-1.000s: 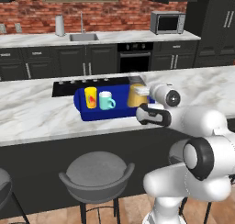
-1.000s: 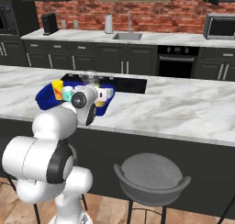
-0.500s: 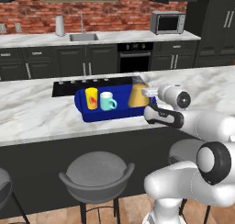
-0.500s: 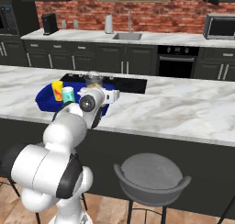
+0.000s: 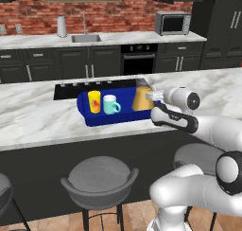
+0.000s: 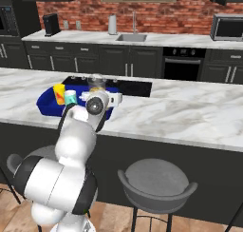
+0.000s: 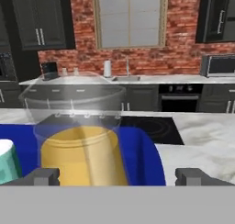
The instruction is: There is a tray on the dining counter. Grab the cup, mug, and pitcher and place them on the tray. The pitcher may be placed next to the tray if it cannot fit the tray.
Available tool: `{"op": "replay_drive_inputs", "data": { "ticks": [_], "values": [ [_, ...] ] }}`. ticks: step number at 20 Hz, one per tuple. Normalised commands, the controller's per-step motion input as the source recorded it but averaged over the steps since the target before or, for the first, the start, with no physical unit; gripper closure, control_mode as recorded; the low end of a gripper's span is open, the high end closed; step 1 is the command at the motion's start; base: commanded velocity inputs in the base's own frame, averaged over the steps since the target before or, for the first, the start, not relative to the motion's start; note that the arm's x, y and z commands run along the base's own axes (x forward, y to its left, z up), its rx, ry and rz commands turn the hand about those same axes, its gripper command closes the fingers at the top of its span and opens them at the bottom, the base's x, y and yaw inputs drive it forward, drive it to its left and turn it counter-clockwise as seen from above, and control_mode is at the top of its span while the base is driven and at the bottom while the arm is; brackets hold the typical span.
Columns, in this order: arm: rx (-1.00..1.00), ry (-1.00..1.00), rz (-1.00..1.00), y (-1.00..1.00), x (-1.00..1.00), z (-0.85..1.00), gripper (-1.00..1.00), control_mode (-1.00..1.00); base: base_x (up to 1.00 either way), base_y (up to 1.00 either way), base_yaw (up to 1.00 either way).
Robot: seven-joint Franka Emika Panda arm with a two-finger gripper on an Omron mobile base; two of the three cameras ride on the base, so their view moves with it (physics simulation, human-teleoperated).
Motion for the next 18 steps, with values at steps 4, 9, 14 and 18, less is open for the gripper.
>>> {"op": "replay_drive_inputs", "data": {
  "ticks": [4,9,14,18],
  "values": [
    [0.03,0.09,0.34,-0.13,0.01,0.00,-1.00,-1.00,0.00,0.00,0.00],
    [0.06,0.09,0.39,-0.21,0.16,0.01,-1.00,-1.00,0.00,0.00,0.00],
    [0.00,0.00,0.16,-0.04,0.18,0.37,-1.00,-1.00,0.00,0.00,0.00],
    [0.00,0.00,0.01,-0.01,0.00,0.57,-1.00,-1.00,0.00,0.00,0.00]
  ]
}}
